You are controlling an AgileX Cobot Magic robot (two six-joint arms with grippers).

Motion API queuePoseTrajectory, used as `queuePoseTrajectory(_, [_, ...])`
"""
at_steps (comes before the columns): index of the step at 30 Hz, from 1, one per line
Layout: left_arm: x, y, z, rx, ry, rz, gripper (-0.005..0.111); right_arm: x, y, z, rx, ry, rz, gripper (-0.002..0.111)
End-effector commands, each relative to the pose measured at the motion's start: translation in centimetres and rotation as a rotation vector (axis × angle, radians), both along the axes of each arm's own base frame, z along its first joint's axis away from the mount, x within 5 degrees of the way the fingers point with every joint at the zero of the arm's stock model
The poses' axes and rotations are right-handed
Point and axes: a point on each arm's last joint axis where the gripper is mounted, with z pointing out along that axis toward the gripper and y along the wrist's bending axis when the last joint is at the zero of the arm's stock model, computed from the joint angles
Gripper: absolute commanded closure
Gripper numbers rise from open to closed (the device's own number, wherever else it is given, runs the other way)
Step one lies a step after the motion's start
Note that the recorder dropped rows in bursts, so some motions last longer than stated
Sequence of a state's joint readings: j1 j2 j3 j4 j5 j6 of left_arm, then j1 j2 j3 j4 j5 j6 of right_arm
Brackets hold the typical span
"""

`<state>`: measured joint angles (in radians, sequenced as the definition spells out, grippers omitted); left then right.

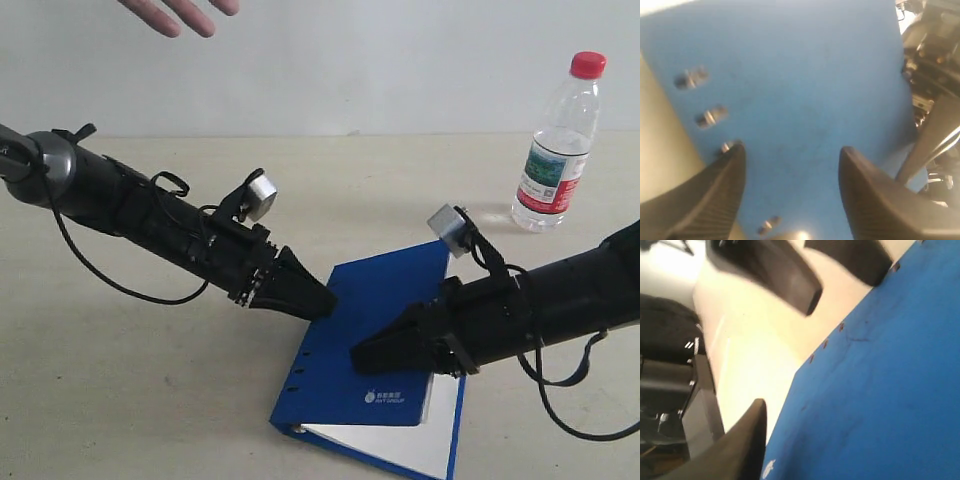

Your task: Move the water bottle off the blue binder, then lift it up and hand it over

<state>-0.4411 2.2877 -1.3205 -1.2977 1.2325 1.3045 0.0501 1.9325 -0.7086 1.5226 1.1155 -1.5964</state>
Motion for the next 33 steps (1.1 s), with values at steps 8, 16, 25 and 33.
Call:
queuePoseTrajectory(8, [3.5,5.3,-0.5,0.094,-0.009,0.179,0.048,-0.3,0.4,1.3,0.095,-0.038,0.053,0.108])
queuePoseTrajectory(16, [4.0,4.1,0.3,-0.066,0.093,0.288,0.032,-0.3,0.4,1.3,0.096,-0.042,0.053,0.108])
queuePoseTrajectory(25, [1.2,0.0,-1.1,-0.05,0.096,0.152,0.032,-0.2,0.4,1.3,0.1,-0.052,0.045,0.108])
queuePoseTrajectory(33, [1.3,-0.9,-0.7,-0.109,0.113,0.206,0.032,-0.2,0.4,1.4,0.1,-0.086,0.05,0.108])
